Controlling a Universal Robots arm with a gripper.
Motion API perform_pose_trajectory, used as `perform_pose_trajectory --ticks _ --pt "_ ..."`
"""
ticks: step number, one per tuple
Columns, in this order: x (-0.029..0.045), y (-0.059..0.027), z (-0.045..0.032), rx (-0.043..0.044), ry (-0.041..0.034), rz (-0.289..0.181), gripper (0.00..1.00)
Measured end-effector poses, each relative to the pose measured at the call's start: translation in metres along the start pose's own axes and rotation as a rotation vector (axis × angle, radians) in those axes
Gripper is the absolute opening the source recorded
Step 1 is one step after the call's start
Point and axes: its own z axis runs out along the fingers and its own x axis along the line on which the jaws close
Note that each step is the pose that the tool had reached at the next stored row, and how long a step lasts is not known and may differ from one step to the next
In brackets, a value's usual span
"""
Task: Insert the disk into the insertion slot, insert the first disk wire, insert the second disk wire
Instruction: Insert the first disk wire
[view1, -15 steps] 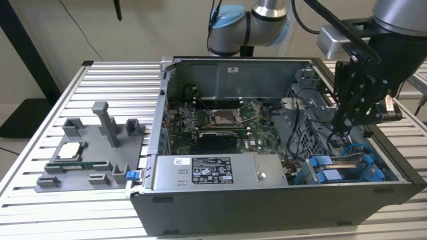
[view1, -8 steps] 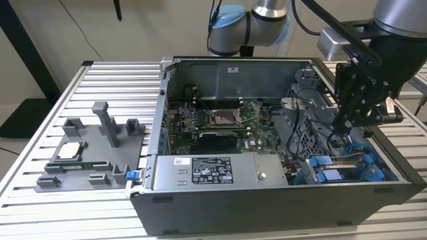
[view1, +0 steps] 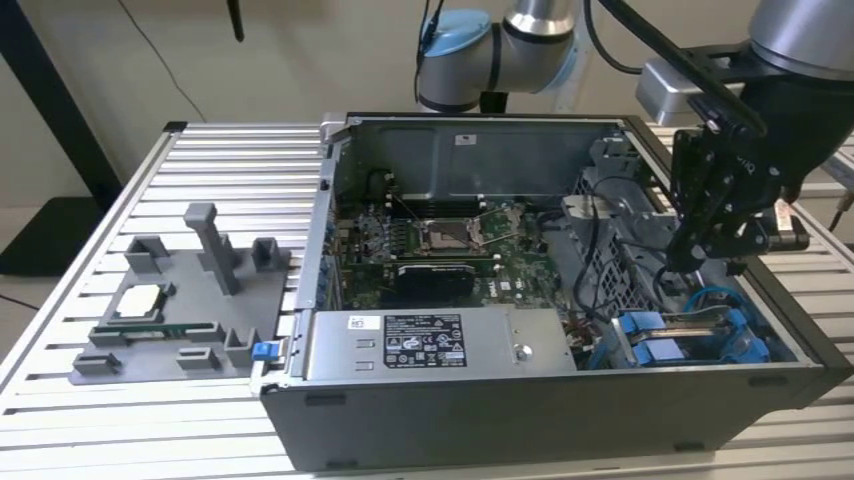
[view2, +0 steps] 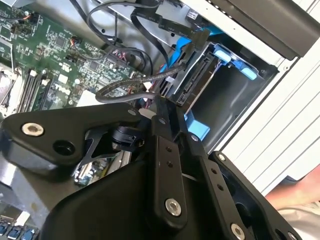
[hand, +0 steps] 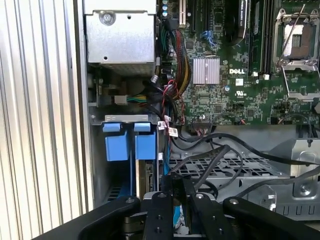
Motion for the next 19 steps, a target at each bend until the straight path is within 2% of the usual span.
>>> perform_pose_trajectory --ticks 4,13,19 --pt "0.0013 -0.0014 0.0013 0.0000 0.0001 0.000 0.00" --pt "0.0068 -0.0118 0.0080 -0.0009 0.0009 0.002 0.00" --pt "0.0082 -0.0143 0.0119 -0.0008 0.0019 0.002 0.00"
